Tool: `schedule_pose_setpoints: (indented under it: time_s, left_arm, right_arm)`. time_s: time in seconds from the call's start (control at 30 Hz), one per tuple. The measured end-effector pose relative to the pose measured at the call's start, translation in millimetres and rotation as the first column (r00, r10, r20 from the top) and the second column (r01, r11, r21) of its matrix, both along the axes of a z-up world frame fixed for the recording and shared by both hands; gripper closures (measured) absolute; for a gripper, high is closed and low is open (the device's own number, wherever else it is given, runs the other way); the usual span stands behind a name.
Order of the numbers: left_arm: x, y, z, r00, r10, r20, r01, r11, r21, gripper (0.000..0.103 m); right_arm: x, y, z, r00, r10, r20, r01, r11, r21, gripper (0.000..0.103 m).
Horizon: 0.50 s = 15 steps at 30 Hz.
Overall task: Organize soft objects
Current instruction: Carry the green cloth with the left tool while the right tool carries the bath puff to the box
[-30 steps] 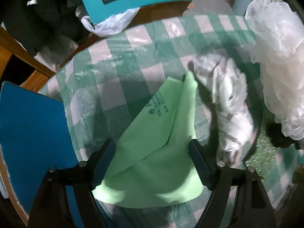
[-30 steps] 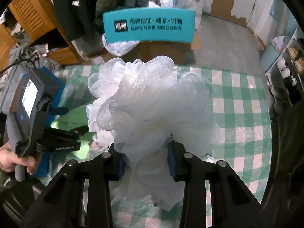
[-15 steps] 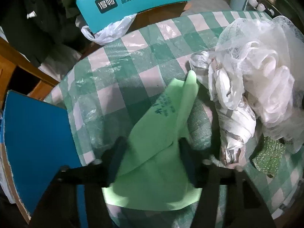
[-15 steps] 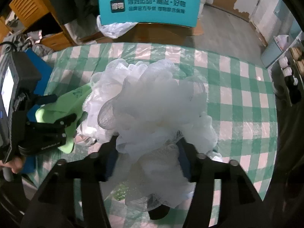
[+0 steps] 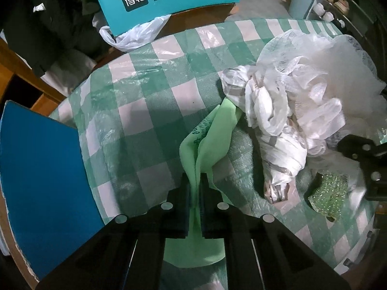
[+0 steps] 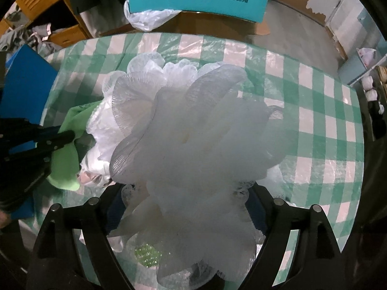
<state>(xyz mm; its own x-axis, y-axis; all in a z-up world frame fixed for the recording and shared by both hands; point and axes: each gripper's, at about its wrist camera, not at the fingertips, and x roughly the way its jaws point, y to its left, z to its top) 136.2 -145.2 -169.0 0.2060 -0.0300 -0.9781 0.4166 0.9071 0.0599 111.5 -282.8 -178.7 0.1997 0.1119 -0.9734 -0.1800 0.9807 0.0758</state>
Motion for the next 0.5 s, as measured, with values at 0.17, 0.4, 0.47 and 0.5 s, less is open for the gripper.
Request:
schedule_pose_setpoints:
  time_s: [0.17,0.4,0.47,0.5]
  left_arm:
    - [-1.3,5.0,1.8,1.000,0.009,-0.002,-0.010,1.000,-0.011,0.097]
    - [-1.7,15.1,10.8,0.999,0.032,0.009,-0.032,0.999,-0.032,0.097]
    - [-2.5,19.7,15.7,0.999,0.044,0.012,-0.043,0.998,-0.043,0.097]
    - [-3.6,22.0,19.1,0.999,0.051,0.015,-0.050,0.997,-0.050,0.097]
  right_arm:
    - [-1.0,6.6,-11.0,0.999,0.038,-0.026,-0.038,0.999,-0.027,0.025]
    - [-9.8,7.7,-6.4,0.999,0.050,-0.006,-0.050,0.998,-0.040,0.051]
    - [-13.1,5.9,-1.2,0.999,0.034,0.013,-0.033,0.999,-0.040,0.053]
    - [-14.1,4.4,2.5,0.999,0.024,0.027,-0.023,0.999,-0.041,0.054]
